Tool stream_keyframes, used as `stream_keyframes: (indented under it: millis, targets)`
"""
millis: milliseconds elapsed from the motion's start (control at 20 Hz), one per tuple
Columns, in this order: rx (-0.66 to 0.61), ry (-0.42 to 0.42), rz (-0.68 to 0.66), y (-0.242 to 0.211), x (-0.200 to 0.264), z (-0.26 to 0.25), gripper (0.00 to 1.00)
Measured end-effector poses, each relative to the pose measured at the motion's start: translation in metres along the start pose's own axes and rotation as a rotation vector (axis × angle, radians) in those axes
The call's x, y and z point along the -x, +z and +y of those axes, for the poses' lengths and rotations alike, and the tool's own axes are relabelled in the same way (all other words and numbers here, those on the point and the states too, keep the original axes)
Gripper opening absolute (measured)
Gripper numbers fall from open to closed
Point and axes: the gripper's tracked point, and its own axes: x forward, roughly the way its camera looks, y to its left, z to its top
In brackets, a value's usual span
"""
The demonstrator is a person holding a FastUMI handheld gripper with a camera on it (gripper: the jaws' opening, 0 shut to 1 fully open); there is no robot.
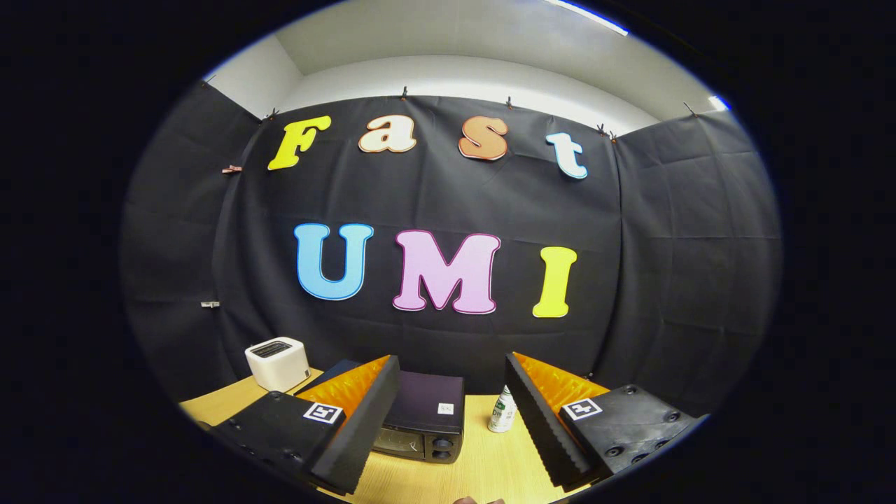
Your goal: Open the toaster oven, put the food inside, and close the toaster oven door.
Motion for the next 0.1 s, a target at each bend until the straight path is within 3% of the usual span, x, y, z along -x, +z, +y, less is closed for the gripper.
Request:
stream_keyframes:
  millis: [100]
  targets:
    - [0.0, 0.001, -0.002, 0.0015, 0.002, -0.0002, 0.98]
